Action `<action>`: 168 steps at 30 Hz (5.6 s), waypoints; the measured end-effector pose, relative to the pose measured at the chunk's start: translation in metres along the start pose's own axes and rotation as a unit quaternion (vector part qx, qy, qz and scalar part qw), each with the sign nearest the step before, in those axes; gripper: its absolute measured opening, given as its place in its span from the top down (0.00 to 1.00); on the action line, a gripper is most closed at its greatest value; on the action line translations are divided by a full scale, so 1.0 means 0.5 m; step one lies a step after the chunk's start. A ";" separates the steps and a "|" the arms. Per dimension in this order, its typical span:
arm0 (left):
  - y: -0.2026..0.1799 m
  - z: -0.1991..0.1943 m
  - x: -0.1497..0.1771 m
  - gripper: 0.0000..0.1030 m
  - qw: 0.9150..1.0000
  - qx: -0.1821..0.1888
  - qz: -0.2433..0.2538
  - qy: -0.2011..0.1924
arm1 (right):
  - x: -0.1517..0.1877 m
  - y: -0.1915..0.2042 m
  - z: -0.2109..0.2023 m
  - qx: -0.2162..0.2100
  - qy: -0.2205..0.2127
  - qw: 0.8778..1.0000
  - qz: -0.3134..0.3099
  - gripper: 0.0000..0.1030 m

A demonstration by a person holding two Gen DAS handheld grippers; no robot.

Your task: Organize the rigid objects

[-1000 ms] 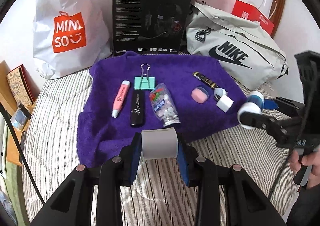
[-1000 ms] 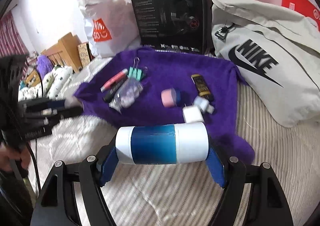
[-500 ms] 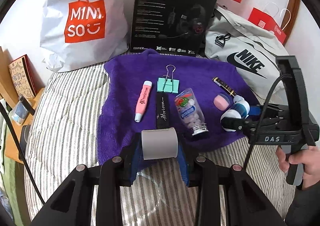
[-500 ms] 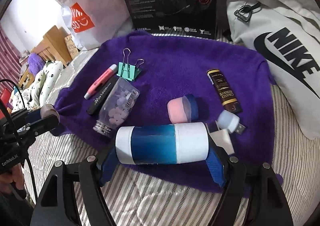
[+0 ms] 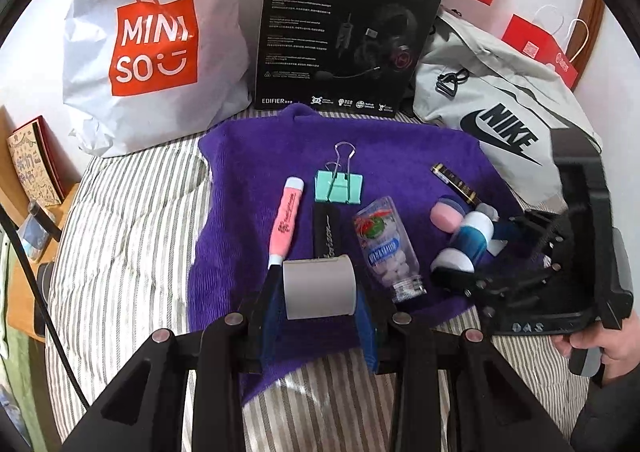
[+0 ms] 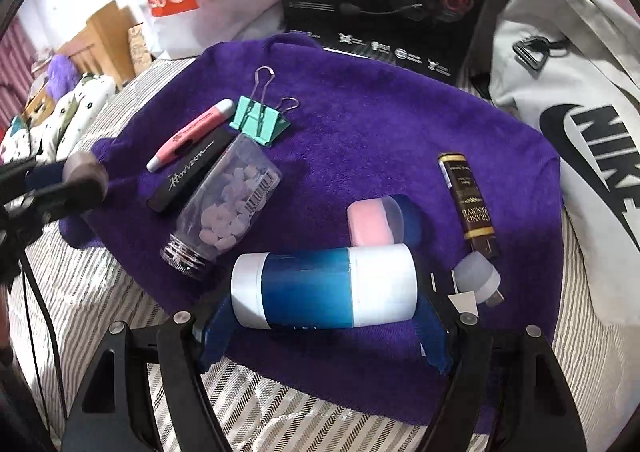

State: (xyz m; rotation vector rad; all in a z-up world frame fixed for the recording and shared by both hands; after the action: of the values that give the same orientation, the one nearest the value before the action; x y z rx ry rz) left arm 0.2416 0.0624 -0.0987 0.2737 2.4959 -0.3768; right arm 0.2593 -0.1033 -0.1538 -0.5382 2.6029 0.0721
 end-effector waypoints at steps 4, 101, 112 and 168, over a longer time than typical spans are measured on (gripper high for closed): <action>0.000 0.011 -0.017 0.69 1.000 -0.004 0.007 0.003 | 0.000 -0.006 -0.003 -0.012 0.006 1.000 -0.003 0.23; -0.164 -0.158 0.106 0.00 0.997 -0.075 0.011 -0.034 | 0.234 -0.087 -0.288 0.061 -0.064 0.982 0.169 0.00; -0.164 -0.226 0.168 0.00 0.991 -0.122 0.006 -0.052 | 0.285 -0.064 -0.326 0.060 -0.064 0.982 0.170 0.00; -0.169 -0.232 0.203 0.00 0.992 -0.119 -0.005 -0.044 | 0.314 -0.066 -0.356 0.064 -0.078 0.981 0.168 0.00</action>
State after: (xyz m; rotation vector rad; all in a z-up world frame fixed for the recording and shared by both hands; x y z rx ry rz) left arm 0.0754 0.0319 -0.0499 0.1453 2.4254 -0.0911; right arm 0.0661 -0.2161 -0.0680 -0.0423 2.4964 0.0536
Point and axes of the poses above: each gripper's, at about its wrist camera, not at the fingertips, and z roughly the way its jaws point, y to its left, x to its underside, the point moved 7 cm from there along z, roughly the way its jaws point, and after that the axes turned 7 degrees about x, right-handed, at the moved point
